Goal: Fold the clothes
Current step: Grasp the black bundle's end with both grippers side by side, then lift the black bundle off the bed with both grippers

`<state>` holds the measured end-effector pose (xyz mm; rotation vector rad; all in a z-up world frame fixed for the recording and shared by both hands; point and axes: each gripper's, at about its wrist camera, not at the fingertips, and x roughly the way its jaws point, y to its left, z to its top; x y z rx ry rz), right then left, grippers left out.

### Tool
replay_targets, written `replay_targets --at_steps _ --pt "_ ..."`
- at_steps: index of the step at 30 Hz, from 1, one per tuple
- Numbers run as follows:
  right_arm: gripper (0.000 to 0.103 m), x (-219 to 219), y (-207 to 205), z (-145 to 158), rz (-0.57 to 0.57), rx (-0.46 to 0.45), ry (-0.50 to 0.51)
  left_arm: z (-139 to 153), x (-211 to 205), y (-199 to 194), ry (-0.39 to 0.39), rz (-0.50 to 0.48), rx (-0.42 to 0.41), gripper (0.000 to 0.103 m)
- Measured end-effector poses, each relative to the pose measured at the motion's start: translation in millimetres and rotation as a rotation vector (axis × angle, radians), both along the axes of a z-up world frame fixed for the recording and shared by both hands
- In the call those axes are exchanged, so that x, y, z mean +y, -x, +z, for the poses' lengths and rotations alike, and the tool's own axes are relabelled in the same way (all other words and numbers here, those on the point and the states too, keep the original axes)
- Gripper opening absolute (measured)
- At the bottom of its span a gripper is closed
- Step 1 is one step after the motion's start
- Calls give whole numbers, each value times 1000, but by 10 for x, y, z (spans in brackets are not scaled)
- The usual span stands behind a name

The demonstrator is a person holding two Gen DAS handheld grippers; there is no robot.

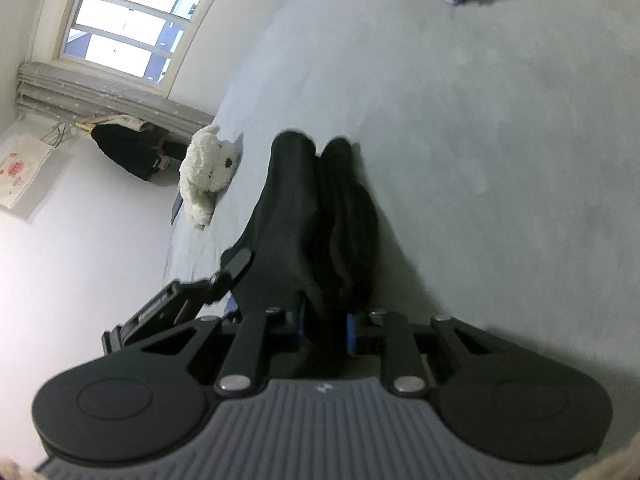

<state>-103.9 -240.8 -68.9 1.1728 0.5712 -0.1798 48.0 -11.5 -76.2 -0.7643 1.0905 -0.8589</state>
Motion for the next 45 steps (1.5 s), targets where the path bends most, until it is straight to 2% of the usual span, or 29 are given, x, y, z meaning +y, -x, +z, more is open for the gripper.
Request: replay_targets --at_steps 6,10,14,17,19,21,26,30,37,40,41,45 --pt "20 -183 -60 107 23 8 -5 241 115 275 -21 13 -33 20" --pt "19 -265 -133 163 47 18 13 302 157 426 -33 17 -33 20" --pt "19 -280 -212 101 62 46 24 231 136 498 -105 -5 -60 21" --pt "23 -283 -207 -11 62 68 22 137 137 511 -159 -24 -74 25" --pt "25 -294 -190 -81 59 65 12 123 164 515 -170 -31 -92 33" --pt "41 -320 -159 -120 54 66 -4 159 180 484 -184 -36 -109 47" --pt "62 -364 -122 -56 54 60 -10 256 289 374 -160 -35 -137 62" --pt "66 -325 -125 -38 72 55 6 276 167 236 -168 -74 -143 67" --pt "65 -253 -203 -79 77 39 33 157 -63 41 -208 -122 -139 67" --pt "54 -253 -242 -107 75 26 36 89 -80 -40 -198 -125 -137 66" --pt "51 -249 -254 -123 76 28 37 71 -78 -61 -194 -119 -135 62" --pt "35 -203 -308 -122 99 36 77 -5 -76 -107 -182 -87 -125 37"
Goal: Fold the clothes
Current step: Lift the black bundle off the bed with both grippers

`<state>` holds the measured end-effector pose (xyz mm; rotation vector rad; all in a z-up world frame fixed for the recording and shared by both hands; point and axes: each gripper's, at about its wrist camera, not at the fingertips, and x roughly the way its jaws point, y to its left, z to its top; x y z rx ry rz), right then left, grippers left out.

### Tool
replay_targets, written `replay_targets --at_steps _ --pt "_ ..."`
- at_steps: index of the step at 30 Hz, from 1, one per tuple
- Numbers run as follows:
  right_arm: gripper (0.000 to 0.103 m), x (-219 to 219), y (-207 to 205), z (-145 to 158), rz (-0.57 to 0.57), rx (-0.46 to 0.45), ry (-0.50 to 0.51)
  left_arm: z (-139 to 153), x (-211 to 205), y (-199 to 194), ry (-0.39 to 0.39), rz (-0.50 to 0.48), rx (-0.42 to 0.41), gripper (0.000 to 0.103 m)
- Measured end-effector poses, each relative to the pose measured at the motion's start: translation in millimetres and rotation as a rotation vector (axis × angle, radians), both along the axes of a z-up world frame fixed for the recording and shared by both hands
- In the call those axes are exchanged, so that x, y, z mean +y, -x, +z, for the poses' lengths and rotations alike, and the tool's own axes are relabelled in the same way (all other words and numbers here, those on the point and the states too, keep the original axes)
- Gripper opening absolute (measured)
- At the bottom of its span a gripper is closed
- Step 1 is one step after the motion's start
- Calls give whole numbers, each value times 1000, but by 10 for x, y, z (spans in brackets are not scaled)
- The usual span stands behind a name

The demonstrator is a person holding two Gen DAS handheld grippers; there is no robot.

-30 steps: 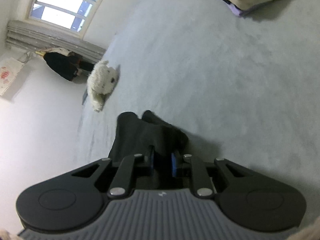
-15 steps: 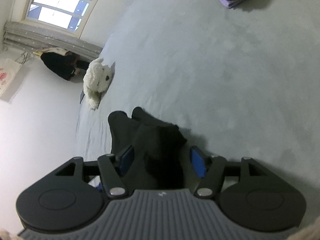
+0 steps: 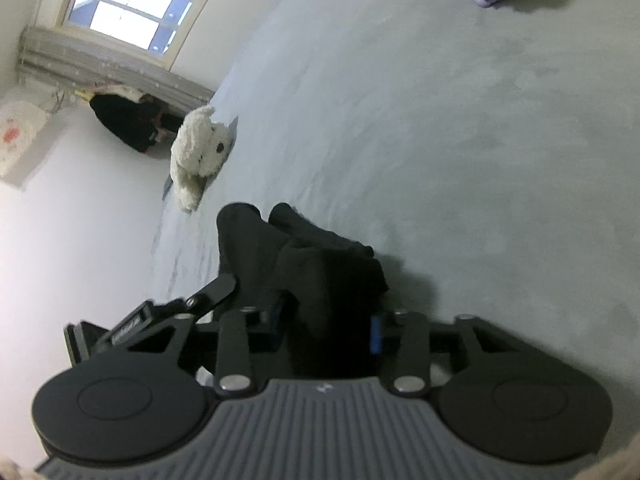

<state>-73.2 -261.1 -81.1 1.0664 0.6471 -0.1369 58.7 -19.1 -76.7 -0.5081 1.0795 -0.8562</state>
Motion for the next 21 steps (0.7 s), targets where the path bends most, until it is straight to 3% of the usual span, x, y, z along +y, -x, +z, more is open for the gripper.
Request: replay_targets --at_steps 5,13,16,18,21 --pt "30 -29 0 -2 10 -14 4 -141 138 27 66 36 3 25" --pt "26 -166 52 -117 -27 -9 -112 -205 151 3 70 38 14 27" --pt "36 -177 100 -66 -34 -7 -116 -222 166 -56 78 36 63 29" --pt "52 -174 154 -21 -40 -9 -114 -216 188 -97 83 38 94 31" --pt "65 -150 203 3 -42 -17 -127 -221 198 -69 81 46 103 32"
